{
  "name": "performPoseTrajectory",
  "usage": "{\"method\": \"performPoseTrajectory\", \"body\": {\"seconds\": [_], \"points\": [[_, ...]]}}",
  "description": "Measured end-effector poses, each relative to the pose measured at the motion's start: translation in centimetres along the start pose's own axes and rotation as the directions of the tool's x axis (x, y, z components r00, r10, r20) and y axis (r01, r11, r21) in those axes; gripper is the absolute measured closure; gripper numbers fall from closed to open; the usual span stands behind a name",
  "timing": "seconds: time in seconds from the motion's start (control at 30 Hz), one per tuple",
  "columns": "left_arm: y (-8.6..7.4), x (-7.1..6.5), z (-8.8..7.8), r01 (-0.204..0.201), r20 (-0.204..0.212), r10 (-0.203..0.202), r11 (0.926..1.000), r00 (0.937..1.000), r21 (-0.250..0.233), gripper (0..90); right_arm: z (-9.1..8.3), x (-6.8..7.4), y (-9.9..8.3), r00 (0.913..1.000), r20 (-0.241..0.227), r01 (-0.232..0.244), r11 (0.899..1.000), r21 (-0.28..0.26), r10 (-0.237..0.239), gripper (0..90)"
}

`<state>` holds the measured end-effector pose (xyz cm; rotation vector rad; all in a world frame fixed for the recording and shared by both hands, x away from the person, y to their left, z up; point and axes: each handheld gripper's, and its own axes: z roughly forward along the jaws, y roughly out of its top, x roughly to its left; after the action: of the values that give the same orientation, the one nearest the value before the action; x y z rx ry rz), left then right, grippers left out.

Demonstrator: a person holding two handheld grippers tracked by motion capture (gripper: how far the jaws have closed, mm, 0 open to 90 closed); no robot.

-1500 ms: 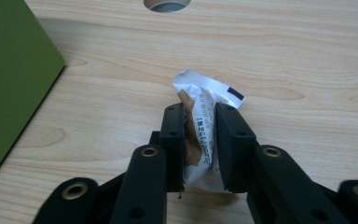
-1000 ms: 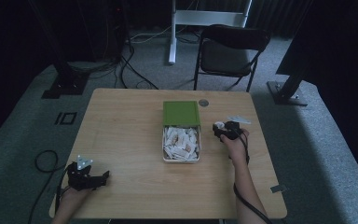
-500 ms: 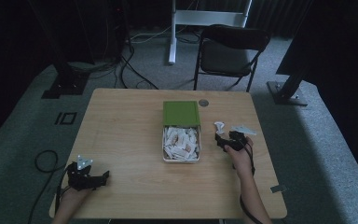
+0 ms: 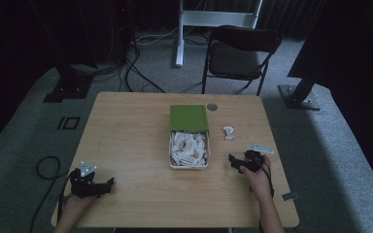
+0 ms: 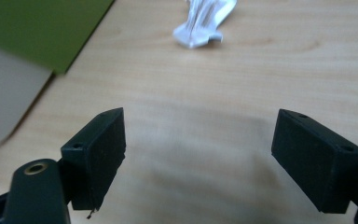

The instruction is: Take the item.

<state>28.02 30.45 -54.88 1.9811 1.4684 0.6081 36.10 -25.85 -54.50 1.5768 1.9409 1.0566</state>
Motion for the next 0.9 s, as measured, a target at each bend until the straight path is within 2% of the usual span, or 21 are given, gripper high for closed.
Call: {"method": "performPoseTrajectory", "body": {"seconds": [0.1, 0.27, 0.43, 0.5, 0.53, 0.63, 0.8, 0.9], "points": [[0.0, 0.0, 0.0, 0.0, 0.0, 0.0, 1.0, 1.0, 0.0, 2.7, -0.8, 0.0, -0.5, 0.9998, 0.019, 0.003, 1.0, -0.003, -0.003, 17.5], [0.0, 0.0, 0.0, -0.001, 0.0, 0.001, 1.0, 1.0, 0.001, 2.8, -2.0, -0.3, -1.6, 0.9979, 0.064, 0.009, 1.0, 0.026, -0.01, 17.5], [0.0, 0.0, 0.0, -0.002, 0.0, 0.002, 1.0, 1.0, 0.002, 2.8, -3.2, -0.9, -2.7, 0.9944, 0.104, -0.023, 0.999, 0.032, 0.02, 17.5], [0.0, 0.0, 0.0, -0.002, 0.0, 0.002, 1.0, 1.0, 0.002, 2.7, -3.7, -1.1, -3.1, 0.9931, 0.116, -0.021, 0.999, 0.035, 0.017, 17.4], [0.0, 0.0, 0.0, -0.002, 0.0, 0.002, 1.0, 1.0, 0.002, 2.8, -4.0, -1.2, -3.3, 0.9914, 0.13, -0.02, 0.999, 0.031, 0.016, 17.4], [0.0, 0.0, 0.0, -0.002, 0.0, 0.002, 1.0, 1.0, 0.002, 2.8, -4.6, -1.5, -3.9, 0.9867, 0.148, -0.072, 0.997, 0.031, 0.067, 17.4], [0.0, 0.0, 0.0, -0.002, 0.0, 0.002, 1.0, 1.0, 0.001, 2.7, -5.6, -1.8, -4.5, 0.9786, 0.192, -0.076, 0.997, 0.01, 0.073, 17.4], [0.0, 0.0, 0.0, -0.002, 0.0, 0.002, 1.0, 1.0, 0.001, 2.7, -6.0, -1.8, -4.9, 0.9696, 0.228, -0.092, 0.996, 0.006, 0.089, 17.5]]}}
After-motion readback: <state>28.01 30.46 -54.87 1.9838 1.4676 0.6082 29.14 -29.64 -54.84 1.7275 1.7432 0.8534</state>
